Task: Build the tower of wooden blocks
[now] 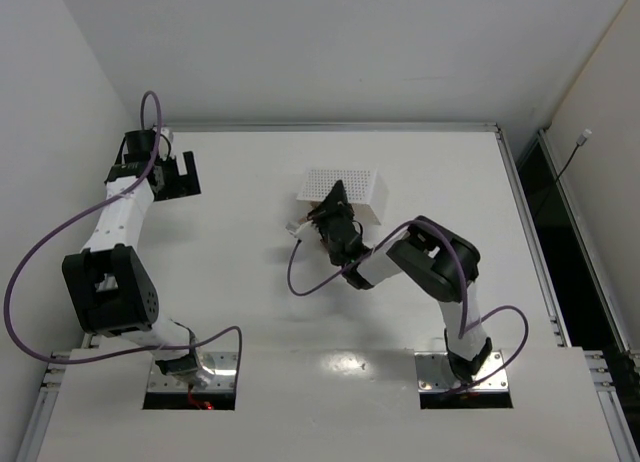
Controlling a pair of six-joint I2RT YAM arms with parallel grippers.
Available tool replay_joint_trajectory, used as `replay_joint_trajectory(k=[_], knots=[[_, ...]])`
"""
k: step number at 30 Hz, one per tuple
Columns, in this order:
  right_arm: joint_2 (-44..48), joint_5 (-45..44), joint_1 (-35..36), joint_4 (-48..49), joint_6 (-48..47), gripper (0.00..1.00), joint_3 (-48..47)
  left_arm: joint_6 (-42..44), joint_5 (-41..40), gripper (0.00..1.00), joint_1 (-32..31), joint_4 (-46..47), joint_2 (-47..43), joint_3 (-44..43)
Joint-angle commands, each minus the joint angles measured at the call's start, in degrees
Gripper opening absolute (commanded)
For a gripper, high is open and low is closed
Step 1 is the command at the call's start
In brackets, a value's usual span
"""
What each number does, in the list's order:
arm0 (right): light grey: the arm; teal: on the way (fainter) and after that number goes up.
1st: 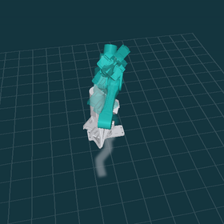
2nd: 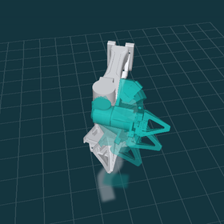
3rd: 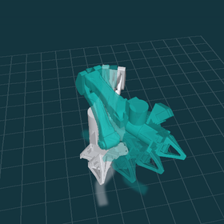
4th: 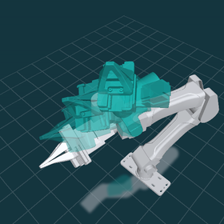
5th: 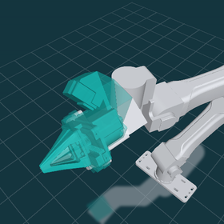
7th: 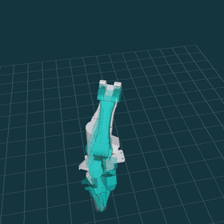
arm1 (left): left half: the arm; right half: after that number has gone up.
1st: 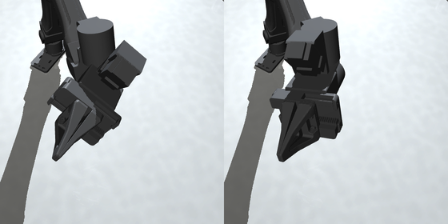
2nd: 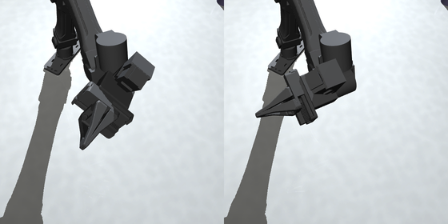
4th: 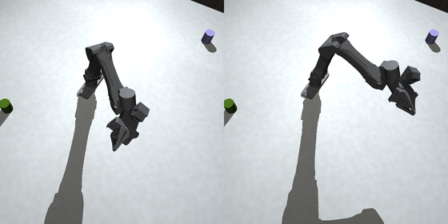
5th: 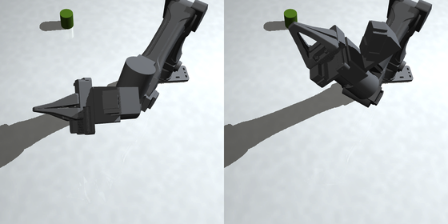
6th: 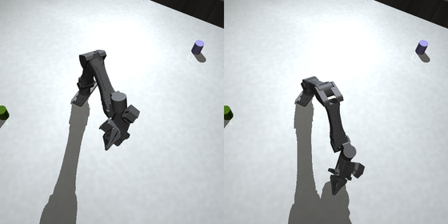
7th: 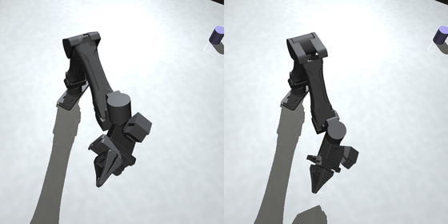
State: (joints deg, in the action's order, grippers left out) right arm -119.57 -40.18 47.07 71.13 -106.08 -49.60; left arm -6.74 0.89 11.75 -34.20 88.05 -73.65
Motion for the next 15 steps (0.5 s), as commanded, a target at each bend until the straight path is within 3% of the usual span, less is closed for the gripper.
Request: replay_joint_trajectory(k=[1,9,11,13,15], knots=[[6.26,0.81,1.88,32.93,-4.04,0.0,4.77,-0.9,2.36,0.99,0.64,0.8,-0.96,-0.62],[6.8,1.95,3.73,32.93,-6.15,0.0,1.97,-1.43,4.3,0.99,0.64,0.8,0.19,-1.68],[6.02,-1.28,4.34,32.93,-6.68,0.0,1.18,-1.43,5.0,0.99,0.64,0.8,0.71,-2.2],[8.45,4.9,3.65,32.93,-7.38,0.0,7.04,-1.43,5.53,0.99,0.64,0.8,0.72,-3.42],[7.08,-0.75,4.35,32.74,-7.38,0.0,3.46,-1.43,5.53,0.99,0.64,0.09,1.33,-3.96]])
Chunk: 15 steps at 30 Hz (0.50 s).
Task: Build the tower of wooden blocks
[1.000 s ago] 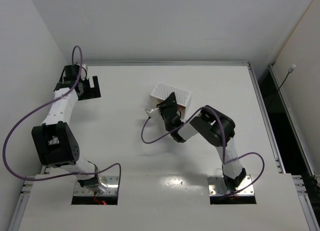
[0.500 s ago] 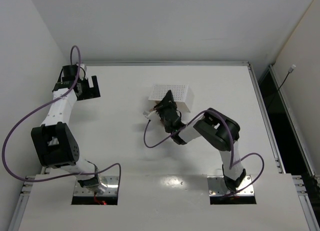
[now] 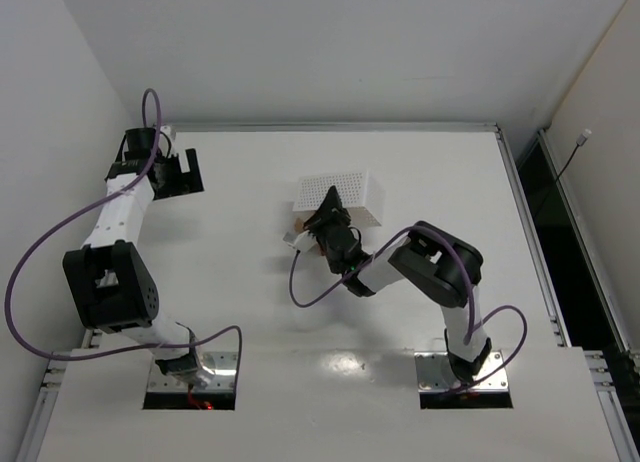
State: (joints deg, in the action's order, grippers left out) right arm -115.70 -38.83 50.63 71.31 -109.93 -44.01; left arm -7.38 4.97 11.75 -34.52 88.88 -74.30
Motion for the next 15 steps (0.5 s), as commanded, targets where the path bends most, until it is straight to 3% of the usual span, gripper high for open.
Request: replay_joint_trajectory(k=[1,3,5,6,8,13,15], knots=[[3.2,1.79,0.18,32.58,-4.06,0.0,-2.13,-0.8,2.05,0.99,0.64,0.42,0.5,-3.3],[3.81,-1.93,2.0,31.8,-4.06,0.0,-3.8,-0.8,2.67,0.99,0.64,0.42,0.5,-3.3],[5.56,0.51,2.01,32.84,-4.06,0.0,-0.64,-0.8,3.29,0.99,0.64,1.12,0.5,-2.69],[6.27,-4.19,3.84,31.71,-4.06,0.0,-2.03,-0.8,3.29,0.99,0.64,1.12,0.5,-2.69],[7.32,-0.66,3.86,32.58,-4.85,0.0,1.02,-0.8,3.9,0.99,0.64,1.65,0.5,-2.07],[10.84,-5.45,9.46,32.58,-6.79,0.0,-2.38,-1.41,5.04,0.99,0.64,2.18,-0.02,-1.47],[10.85,-6.26,9.49,32.58,-7.32,0.0,1.18,-1.41,5.66,0.99,0.64,2.88,-0.55,-0.24]])
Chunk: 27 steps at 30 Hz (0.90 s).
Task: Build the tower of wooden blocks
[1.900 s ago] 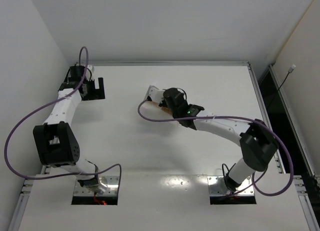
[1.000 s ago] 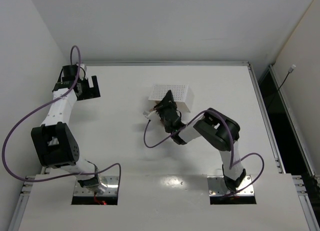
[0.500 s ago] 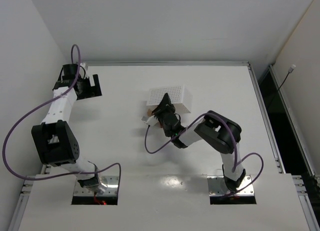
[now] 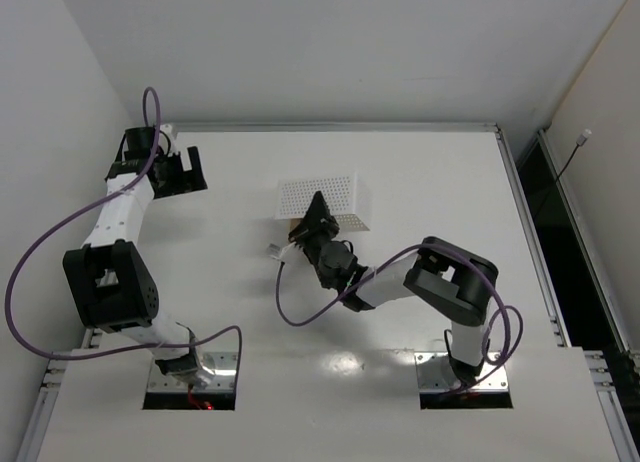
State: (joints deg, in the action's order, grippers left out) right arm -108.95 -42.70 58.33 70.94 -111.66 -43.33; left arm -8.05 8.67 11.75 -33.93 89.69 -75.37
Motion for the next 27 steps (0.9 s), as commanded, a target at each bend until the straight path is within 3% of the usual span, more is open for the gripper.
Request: replay_joint_trajectory(k=[1,5,7,11,18,23,25,26,27], knots=[[4.09,-2.39,2.31,32.95,-5.59,0.0,1.57,-0.73,1.97,0.99,0.64,2.29,-1.36,0.84],[0.95,-5.73,0.75,32.95,-2.17,0.0,3.6,-1.26,3.28,0.99,0.64,3.6,-2.5,1.46],[-3.62,-5.73,-1.1,32.95,-2.16,0.0,-0.06,-1.26,4.25,0.99,0.64,3.61,-2.5,1.46],[0.46,-5.03,-2.51,32.95,-2.16,0.0,-2.9,-0.65,3.73,0.99,0.64,2.2,-1.98,-2.49],[1.99,-5.03,-2.42,32.42,-2.69,0.0,-4.04,-1.26,3.37,0.99,0.64,2.2,-1.45,-1.79],[-4.51,-7.56,-6.73,32.42,-2.07,0.0,-12.99,-0.73,4.52,0.99,0.64,2.2,-1.45,-1.79],[-4.52,-13.94,-9.01,28.93,0.98,0.0,-16.85,0.06,4.52,0.99,0.64,1.68,-1.45,-1.79],[-1.39,-17.73,-9.89,17.33,4.31,0.0,-21.31,0.84,4.52,0.99,0.64,1.68,-2.06,-1.79],[0.64,-21.95,-11.03,6.6,18.26,0.0,-23.97,0.85,4.52,0.99,0.64,1.68,-2.06,-1.1]])
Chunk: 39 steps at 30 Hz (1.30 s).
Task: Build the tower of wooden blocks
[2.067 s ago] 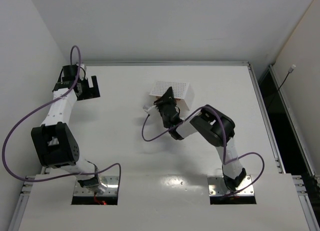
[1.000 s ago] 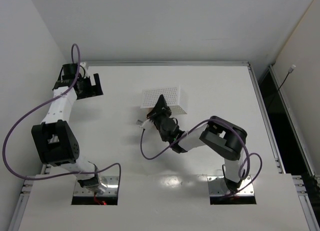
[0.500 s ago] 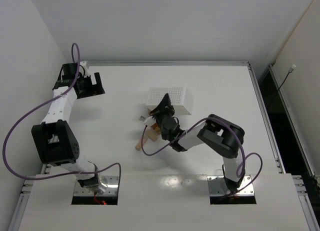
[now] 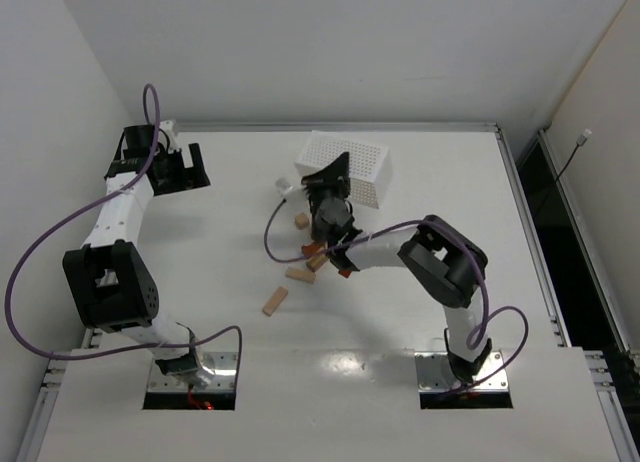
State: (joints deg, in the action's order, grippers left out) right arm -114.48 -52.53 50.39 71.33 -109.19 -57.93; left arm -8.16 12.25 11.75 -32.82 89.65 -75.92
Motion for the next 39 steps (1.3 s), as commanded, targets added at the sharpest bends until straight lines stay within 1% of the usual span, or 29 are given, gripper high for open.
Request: replay_joint_trajectory(k=[1,2,3,4,5,6,7,8,9,10,11,12,13,14,15,16,17,20,23,25,28,29,34,36,39], knots=[[7.67,-19.2,-6.15,-7.3,26.03,0.0,-12.61,1.57,0.93,0.99,0.64,0.56,-2.02,-0.54],[8.73,-20.58,-7.92,-21.79,36.4,0.0,-18.47,1.57,0.93,0.99,0.64,0.56,-2.02,-0.54],[9.61,-19.9,-9.33,-53.08,59.3,0.0,-21.32,1.57,0.93,0.99,0.64,0.56,-2.02,-0.02],[10.41,-13.28,-12.39,-71.32,72.23,0.0,-25.35,2.09,0.93,0.99,0.64,0.56,-1.41,-0.02],[9.8,-8.77,-14.34,-84.82,81.5,0.0,-34.52,2.88,2.5,0.99,0.64,-0.22,-0.53,-0.02],[8.49,-2.9,-16.1,-100.53,91.42,0.0,-37.92,2.89,3.12,0.99,0.64,-0.84,-0.53,-0.02],[7.35,0.82,-18.99,-105.12,93.61,0.0,-41.18,3.5,3.13,0.99,0.64,-0.84,0.0,-0.02],[6.64,4.33,-20.49,-108.13,95.37,0.0,-41.99,3.51,4.52,0.99,0.64,-0.84,0.0,-0.02],[6.63,12.37,-21.99,-111.11,97.3,0.0,-43.13,4.2,5.41,0.99,0.64,-0.23,0.0,-0.02],[6.02,16.89,-25.57,-116.71,99.58,0.0,-45.06,4.21,6.11,0.99,0.12,-0.23,0.0,-0.02],[5.06,20.77,-27.52,-118.77,100.22,0.0,-45.86,4.21,6.12,0.99,0.12,0.73,0.0,-0.02],[5.05,29.85,-29.54,-120.44,100.22,0.0,-46.39,4.21,4.47,0.99,-1.1,0.74,0.0,-0.02],[4.09,34.03,-32.0,-122.38,101.0,0.0,-46.92,3.69,3.14,0.99,-1.11,0.74,0.61,-0.02],[3.48,37.47,-37.07,-123.0,101.01,0.0,-47.79,3.68,2.35,0.99,-1.81,1.26,0.62,-0.63],[2.34,42.99,-39.38,-123.97,101.01,0.0,-48.76,3.68,2.34,0.99,-1.82,1.27,1.31,-1.5],[-0.28,44.35,-41.75,-124.5,101.53,0.0,-50.59,3.68,2.34,0.99,-1.82,0.74,2.45,-2.21],[-1.53,47.67,-45.69,-125.2,101.54,0.0,-51.57,4.29,2.34,0.99,-1.82,0.74,3.07,-3.61],[-5.83,51.28,-52.03,-125.21,100.49,0.0,-55.43,4.3,2.34,0.99,-1.82,-0.14,4.39,-4.24],[-9.43,53.66,-55.57,-124.59,100.49,0.0,-59.83,3.07,0.23,0.99,-1.82,1.17,4.4,-3.45],[-10.94,53.68,-58.21,-122.93,100.49,0.0,-61.94,3.07,-1.34,0.99,-1.82,1.79,4.4,-2.75],[-15.5,54.82,-61.81,-120.99,100.49,0.0,-67.64,2.54,-0.83,0.99,-1.82,1.79,4.4,-2.74],[-16.65,55.34,-61.82,-120.99,99.7,0.0,-67.66,2.54,-0.83,0.99,-2.34,1.79,4.4,-2.74],[-23.06,57.45,-64.37,-119.06,99.69,0.01,-74.95,4.21,-1.43,0.99,-2.34,1.54,4.4,-3.35],[-26.14,57.46,-65.07,-119.05,99.69,0.05,-77.49,4.73,-1.44,0.99,-2.34,0.65,5.45,-3.97],[-27.56,57.98,-66.21,-119.67,98.55,0.29,-78.03,4.74,-1.44,0.99,-2.34,-0.14,5.45,-4.5]])
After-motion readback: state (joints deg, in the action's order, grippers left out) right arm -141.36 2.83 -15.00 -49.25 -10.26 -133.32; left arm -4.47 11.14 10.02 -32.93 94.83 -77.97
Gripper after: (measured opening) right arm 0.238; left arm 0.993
